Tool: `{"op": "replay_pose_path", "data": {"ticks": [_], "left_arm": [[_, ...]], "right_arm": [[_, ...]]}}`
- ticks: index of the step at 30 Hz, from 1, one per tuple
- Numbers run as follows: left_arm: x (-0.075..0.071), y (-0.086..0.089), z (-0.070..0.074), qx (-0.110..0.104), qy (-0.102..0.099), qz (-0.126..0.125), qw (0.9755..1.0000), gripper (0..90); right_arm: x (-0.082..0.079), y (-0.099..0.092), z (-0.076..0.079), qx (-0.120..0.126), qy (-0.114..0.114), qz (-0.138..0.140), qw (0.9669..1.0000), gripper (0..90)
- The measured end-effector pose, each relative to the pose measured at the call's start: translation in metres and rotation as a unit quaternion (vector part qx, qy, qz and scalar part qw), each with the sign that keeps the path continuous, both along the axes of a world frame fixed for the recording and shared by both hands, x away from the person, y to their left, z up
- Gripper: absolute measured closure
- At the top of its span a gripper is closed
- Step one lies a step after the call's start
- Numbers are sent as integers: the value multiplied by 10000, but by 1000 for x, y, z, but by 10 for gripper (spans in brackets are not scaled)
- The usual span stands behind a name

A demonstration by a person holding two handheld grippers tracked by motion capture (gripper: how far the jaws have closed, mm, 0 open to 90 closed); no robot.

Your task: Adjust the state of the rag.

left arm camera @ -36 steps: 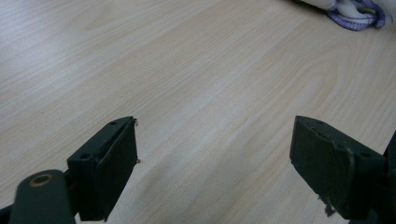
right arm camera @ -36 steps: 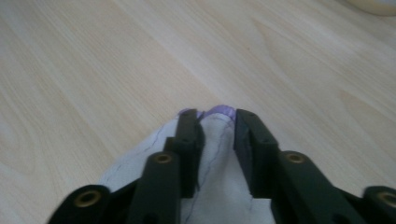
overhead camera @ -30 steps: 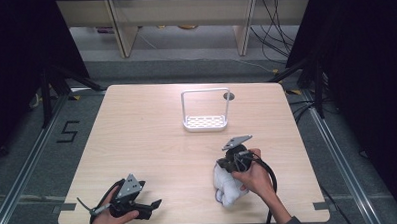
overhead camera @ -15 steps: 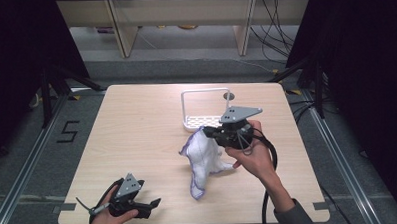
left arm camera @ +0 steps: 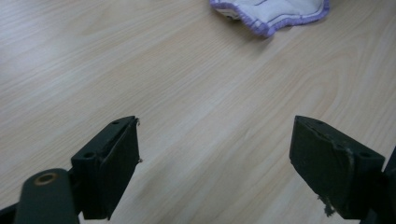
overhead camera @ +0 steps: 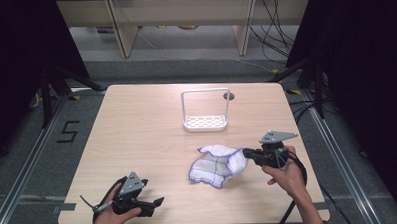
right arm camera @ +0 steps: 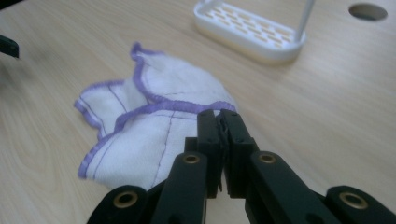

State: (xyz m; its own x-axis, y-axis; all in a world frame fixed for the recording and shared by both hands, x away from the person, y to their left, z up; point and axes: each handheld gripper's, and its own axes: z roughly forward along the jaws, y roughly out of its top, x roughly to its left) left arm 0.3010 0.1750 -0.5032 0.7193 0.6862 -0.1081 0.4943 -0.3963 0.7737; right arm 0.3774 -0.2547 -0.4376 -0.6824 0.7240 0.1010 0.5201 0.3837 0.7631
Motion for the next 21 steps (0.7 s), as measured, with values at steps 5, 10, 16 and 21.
{"op": "replay_pose_path", "data": {"ticks": [5, 10, 16, 21], "left_arm": [[8, -15, 4, 0, -43, -187, 9998, 227], [36, -47, 6, -48, -126, -391, 9991, 247], [67, -79, -1, -308, 110, -403, 9987, 304], [78, -103, -4, -48, 64, -555, 9984, 368]], "right_arm": [[-15, -11, -18, -46, 147, -166, 9997, 875], [-23, -14, -34, -181, 258, -152, 9994, 871], [-26, -11, -39, -166, 394, -230, 9988, 853], [-26, -12, -40, -287, 318, -237, 9988, 759]]}}
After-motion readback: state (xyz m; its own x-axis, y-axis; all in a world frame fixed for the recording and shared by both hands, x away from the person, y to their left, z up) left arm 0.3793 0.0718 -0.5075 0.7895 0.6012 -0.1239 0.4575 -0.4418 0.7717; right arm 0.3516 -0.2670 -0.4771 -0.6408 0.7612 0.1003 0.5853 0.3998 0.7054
